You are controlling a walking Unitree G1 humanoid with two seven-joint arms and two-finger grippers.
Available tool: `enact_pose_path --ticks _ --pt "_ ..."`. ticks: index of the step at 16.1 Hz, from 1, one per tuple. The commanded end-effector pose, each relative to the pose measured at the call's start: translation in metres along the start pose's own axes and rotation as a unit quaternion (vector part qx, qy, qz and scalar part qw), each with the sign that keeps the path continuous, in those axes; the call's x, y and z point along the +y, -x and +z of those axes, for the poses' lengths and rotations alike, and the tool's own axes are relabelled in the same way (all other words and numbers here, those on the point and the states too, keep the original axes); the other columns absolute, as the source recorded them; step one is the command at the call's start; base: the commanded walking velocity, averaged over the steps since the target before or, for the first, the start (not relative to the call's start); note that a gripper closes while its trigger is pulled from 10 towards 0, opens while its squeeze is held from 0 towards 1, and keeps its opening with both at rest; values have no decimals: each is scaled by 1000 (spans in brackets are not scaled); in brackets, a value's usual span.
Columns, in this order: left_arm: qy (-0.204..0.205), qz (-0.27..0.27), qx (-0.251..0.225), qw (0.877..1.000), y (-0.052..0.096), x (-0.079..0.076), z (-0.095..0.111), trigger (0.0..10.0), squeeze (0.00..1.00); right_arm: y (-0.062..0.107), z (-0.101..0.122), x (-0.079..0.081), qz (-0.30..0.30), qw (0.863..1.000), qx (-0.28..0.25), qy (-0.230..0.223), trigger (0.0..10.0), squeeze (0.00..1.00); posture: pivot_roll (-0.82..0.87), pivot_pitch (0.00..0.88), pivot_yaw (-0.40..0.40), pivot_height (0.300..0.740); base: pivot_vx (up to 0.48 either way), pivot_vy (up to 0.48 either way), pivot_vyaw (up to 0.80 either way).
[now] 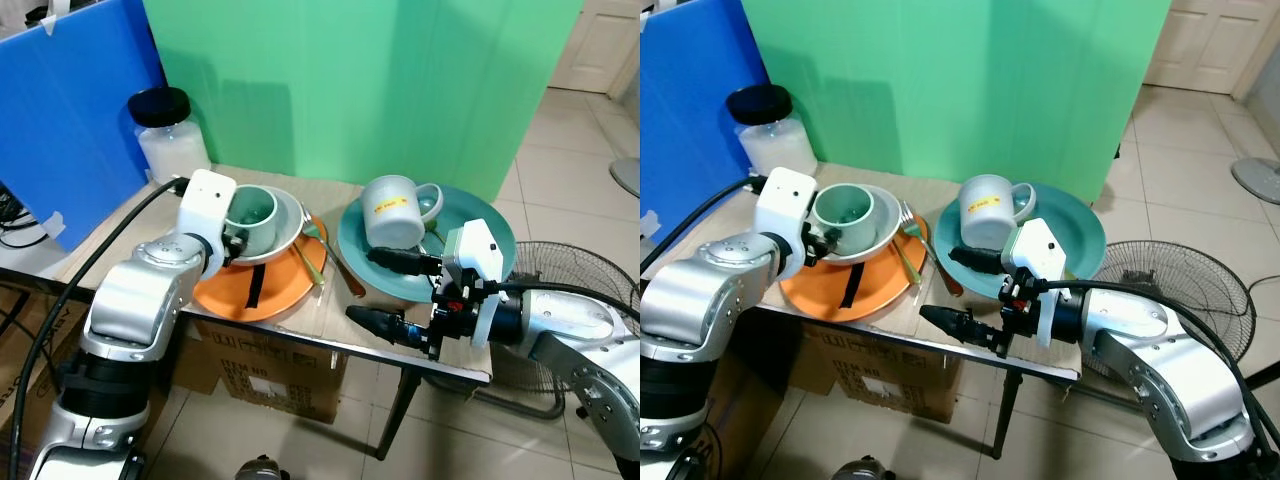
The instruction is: Setting the table
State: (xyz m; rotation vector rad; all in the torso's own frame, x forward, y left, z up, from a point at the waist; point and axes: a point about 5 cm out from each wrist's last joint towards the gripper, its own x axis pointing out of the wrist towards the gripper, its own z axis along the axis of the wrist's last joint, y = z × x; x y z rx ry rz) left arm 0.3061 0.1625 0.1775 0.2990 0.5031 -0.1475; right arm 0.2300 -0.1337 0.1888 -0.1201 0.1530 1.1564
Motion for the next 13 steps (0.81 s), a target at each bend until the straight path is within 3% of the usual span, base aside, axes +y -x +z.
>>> enact_pose_path --ticks 1,5,8,9,10,12,13 --pt "-6 -13 -13 1000 3 -4 4 10000 1000 2 4 3 7 1000 -3 6 10000 0 159 0 34 740 0 0 0" --pt "7 -14 -14 1000 9 1 7 10000 1000 1 5 3 7 1000 -3 6 10000 0 159 0 36 740 0 0 0" --pt "10 -43 -2 999 9 12 0 10000 1000 -1 5 4 11 1000 -2 1 10000 0 159 0 34 740 0 0 0" --pt "5 -39 1 999 7 16 -3 10000 663 -2 5 4 11 1000 -4 0 10000 0 158 0 33 740 0 0 0" --pt "11 -44 6 999 5 18 -6 10000 514 -3 5 4 12 1000 -5 -1 10000 0 158 0 33 740 0 0 0" --pt "22 -71 -5 997 2 17 -8 10000 27 -4 5 5 12 1000 -5 -2 10000 0 155 0 34 740 0 0 0" --pt "19 -82 -7 996 -1 16 -11 9020 0 -4 5 5 12 1000 -6 -2 10000 0 155 0 34 740 0 0 0"
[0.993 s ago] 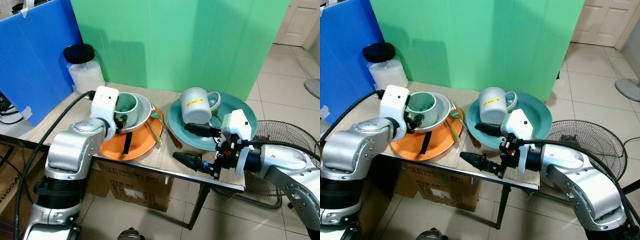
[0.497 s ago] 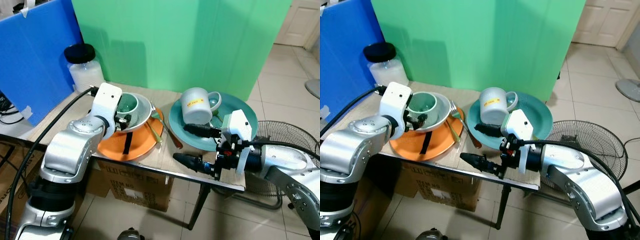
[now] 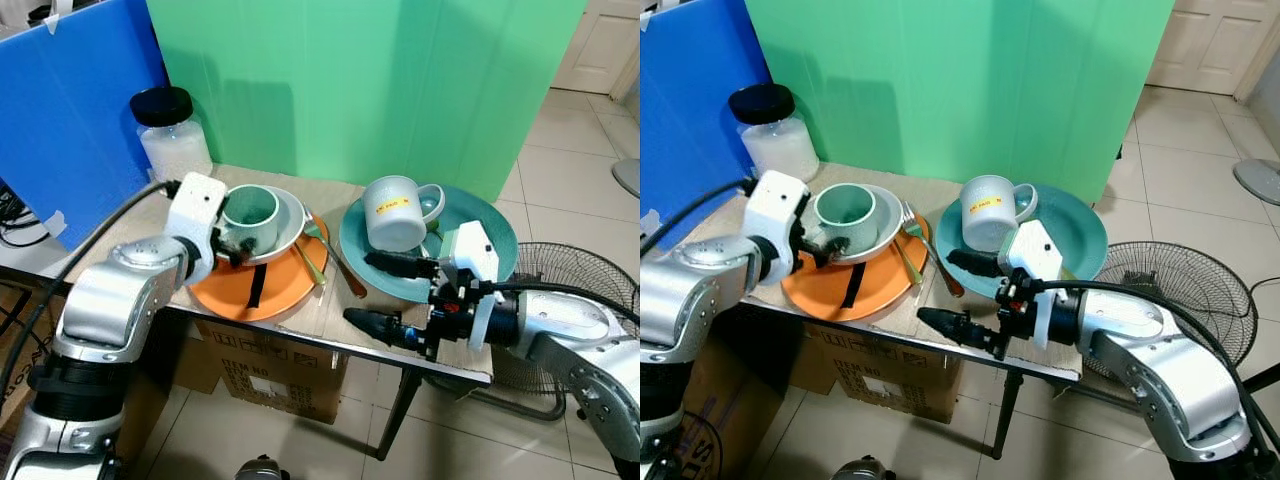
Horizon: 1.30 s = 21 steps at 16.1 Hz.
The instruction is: Setting the table
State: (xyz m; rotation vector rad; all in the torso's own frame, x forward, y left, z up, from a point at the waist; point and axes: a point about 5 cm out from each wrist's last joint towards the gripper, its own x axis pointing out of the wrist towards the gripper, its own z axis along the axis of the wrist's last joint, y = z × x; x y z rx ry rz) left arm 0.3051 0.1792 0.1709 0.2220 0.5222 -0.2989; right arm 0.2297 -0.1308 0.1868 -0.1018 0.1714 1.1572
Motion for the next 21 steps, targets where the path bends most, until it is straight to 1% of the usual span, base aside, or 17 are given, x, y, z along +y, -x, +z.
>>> enact_pose_path --ticks 1,2,3,4,5,8,11,17,21 --pt "-3 -3 -3 1000 -1 2 -1 7608 0 -1 7 4 11 1000 -8 9 10000 0 150 0 35 740 0 0 0" --pt "-6 -6 -6 1000 -4 6 -3 3804 0 -1 7 4 11 1000 -8 9 10000 0 150 0 35 740 0 0 0" --pt "-6 -8 -7 1000 -6 8 -4 1451 0 -1 7 4 11 1000 -9 9 10000 0 146 0 35 740 0 0 0" --pt "-6 -8 -7 1000 -7 9 -5 78 0 -1 8 5 11 1000 -9 9 10000 0 146 0 35 740 0 0 0" --pt "-2 -8 -3 1000 -10 12 -8 0 0 -2 8 5 14 1000 -8 8 10000 0 145 0 34 740 0 0 0" --pt "9 -11 2 1000 -13 15 -13 0 0 -1 8 6 14 1000 -7 8 10000 0 142 0 33 740 0 0 0" --pt "18 -21 -3 1000 -15 15 -12 0 0 -1 9 5 13 1000 -7 9 10000 0 143 0 32 740 0 0 0" --pt "19 -17 7 1000 -14 20 -13 0 0 -2 10 4 10 1000 -10 11 10000 0 144 0 35 740 0 0 0" --pt "20 -3 -7 1000 -12 24 -7 0 0 -2 10 3 6 1000 -11 13 10000 0 145 0 34 740 0 0 0"
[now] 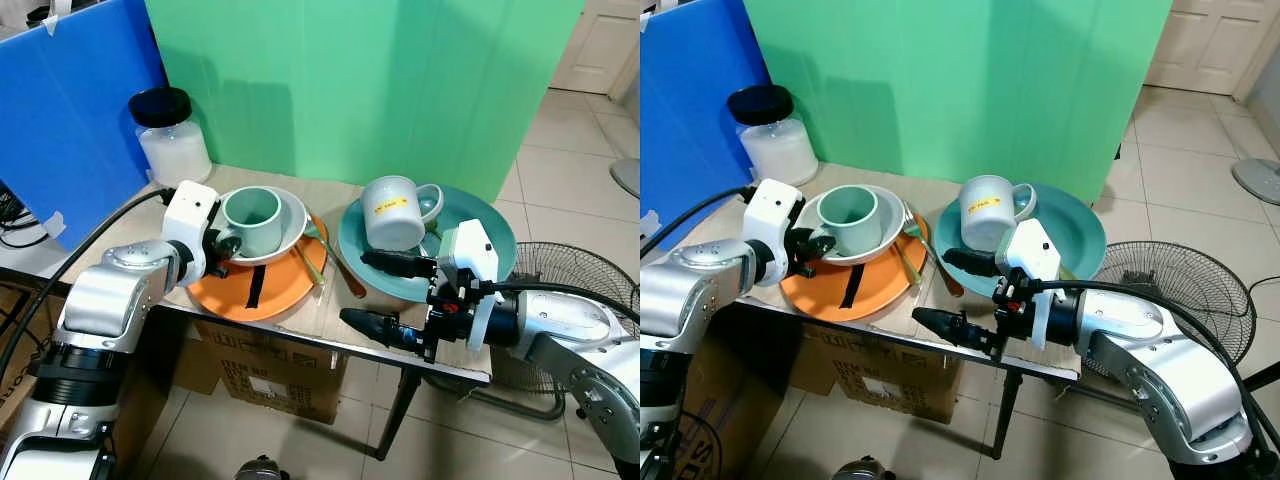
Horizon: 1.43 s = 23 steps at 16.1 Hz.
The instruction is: Setting the table
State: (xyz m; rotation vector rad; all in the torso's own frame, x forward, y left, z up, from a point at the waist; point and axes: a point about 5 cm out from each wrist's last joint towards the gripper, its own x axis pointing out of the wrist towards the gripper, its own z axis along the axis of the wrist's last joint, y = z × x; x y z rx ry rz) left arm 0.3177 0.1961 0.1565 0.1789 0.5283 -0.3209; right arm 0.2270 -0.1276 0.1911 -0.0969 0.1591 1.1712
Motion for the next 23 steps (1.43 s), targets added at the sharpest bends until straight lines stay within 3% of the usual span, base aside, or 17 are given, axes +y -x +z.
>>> enact_pose_path --ticks 1,3,5,9,12,14,15,18,23 --pt "3 15 -11 1000 3 6 7 0 0 -1 6 -1 0 1000 -5 12 10000 0 145 0 34 740 0 0 0" --pt "5 16 -26 1000 7 6 14 0 0 0 6 -2 -2 1000 -6 13 10000 0 144 0 33 740 0 0 0" --pt "9 23 -73 997 11 5 28 0 0 0 6 -2 -4 1000 -6 14 10000 0 146 0 28 740 0 0 0" --pt "9 -7 -132 991 27 -12 40 0 0 3 6 2 -17 1000 -16 1 10000 0 146 0 26 740 0 0 0" --pt "16 -4 -139 990 34 -18 39 0 0 2 2 7 -18 1000 -18 -8 10000 0 148 0 27 740 0 0 0" --pt "-18 40 -119 992 32 -15 33 353 0 2 1 8 -20 1000 -19 -12 10000 0 150 0 30 740 0 0 0" --pt "-17 45 -105 993 30 -15 29 10000 1000 2 1 8 -21 1000 -19 -13 10000 0 149 0 35 740 0 0 0" --pt "10 35 -84 996 26 -18 26 10000 1000 3 0 8 -21 1000 -14 -12 10000 0 146 0 35 740 0 0 0" --pt "24 56 -50 997 15 -6 16 10000 1000 4 0 8 -13 1000 -7 -11 10000 0 135 0 30 740 0 0 0"
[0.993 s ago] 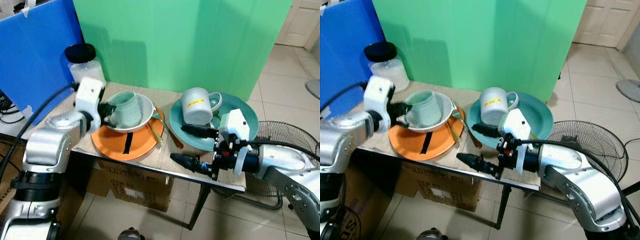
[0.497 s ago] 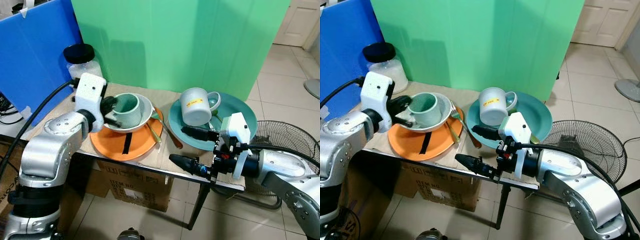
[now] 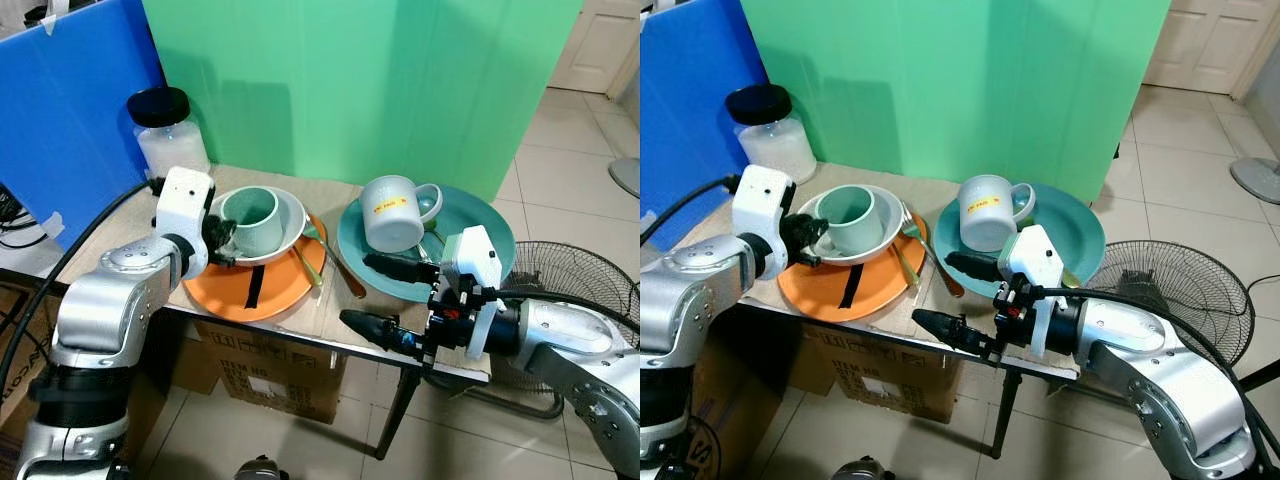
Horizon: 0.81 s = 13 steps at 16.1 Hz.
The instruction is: Setting the table
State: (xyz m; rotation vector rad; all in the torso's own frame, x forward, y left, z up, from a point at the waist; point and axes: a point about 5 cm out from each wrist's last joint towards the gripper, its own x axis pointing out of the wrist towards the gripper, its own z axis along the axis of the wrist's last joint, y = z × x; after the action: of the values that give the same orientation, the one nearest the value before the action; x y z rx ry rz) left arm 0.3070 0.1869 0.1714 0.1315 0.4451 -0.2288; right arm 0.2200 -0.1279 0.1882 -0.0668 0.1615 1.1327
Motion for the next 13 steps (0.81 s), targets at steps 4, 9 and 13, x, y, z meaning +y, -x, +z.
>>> enact_pose_path --ticks 4,9,13 --pt "-2 8 -5 1000 -5 7 9 10000 1000 2 4 1 8 1000 2 4 10000 0 134 0 30 740 0 0 0" --pt "0 9 30 1000 -17 12 5 10000 1000 1 4 2 27 1000 12 -5 10000 0 134 0 32 740 0 0 0" --pt "6 -10 61 998 -25 15 2 10000 0 -2 6 1 27 1000 7 -2 10000 0 132 0 35 740 0 0 0"
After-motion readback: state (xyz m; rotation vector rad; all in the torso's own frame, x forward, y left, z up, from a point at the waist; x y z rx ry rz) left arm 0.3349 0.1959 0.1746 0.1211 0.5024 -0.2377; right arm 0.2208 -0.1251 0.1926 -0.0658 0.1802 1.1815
